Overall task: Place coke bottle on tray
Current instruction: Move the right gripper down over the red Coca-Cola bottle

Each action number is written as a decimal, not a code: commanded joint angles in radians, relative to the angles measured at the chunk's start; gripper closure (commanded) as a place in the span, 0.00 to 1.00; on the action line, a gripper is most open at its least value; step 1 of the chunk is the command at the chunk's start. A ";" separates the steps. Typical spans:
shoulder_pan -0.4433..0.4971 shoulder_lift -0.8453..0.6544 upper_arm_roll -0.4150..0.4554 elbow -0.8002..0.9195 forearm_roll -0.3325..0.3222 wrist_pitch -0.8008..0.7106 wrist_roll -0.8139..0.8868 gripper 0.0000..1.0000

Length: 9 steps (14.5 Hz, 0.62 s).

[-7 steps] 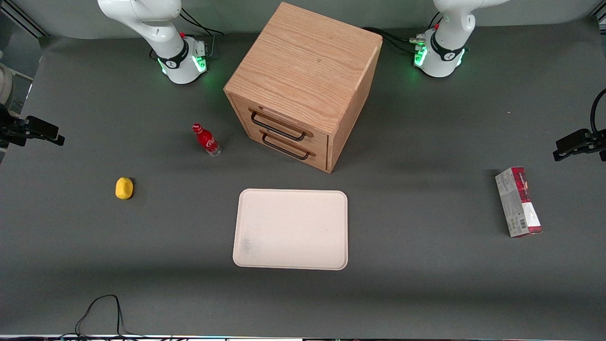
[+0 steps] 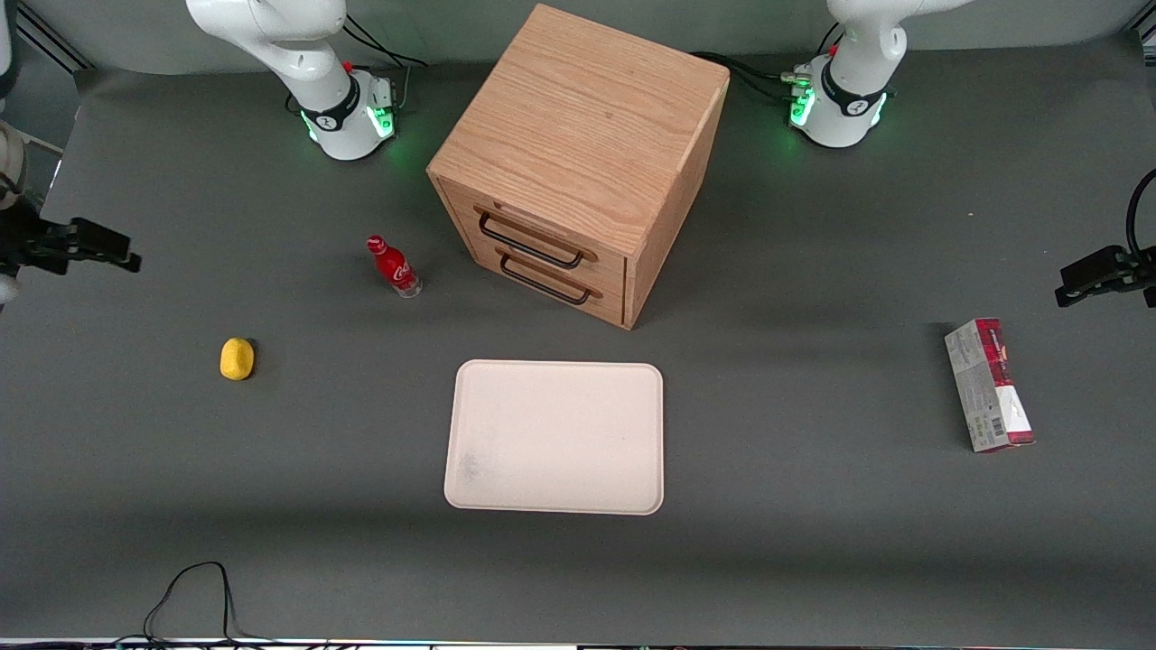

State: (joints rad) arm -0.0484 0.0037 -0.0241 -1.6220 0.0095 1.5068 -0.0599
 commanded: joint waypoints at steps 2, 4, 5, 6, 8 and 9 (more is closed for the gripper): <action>0.002 -0.042 0.097 -0.118 0.069 -0.008 0.152 0.00; 0.002 -0.106 0.137 -0.268 0.070 0.099 0.166 0.00; 0.004 -0.154 0.145 -0.367 0.070 0.175 0.167 0.00; 0.004 -0.210 0.171 -0.480 0.070 0.260 0.176 0.00; 0.004 -0.304 0.229 -0.674 0.072 0.415 0.239 0.00; 0.004 -0.324 0.262 -0.732 0.076 0.468 0.262 0.00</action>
State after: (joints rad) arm -0.0410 -0.1744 0.1838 -2.1411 0.0613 1.8462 0.1416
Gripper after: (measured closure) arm 0.000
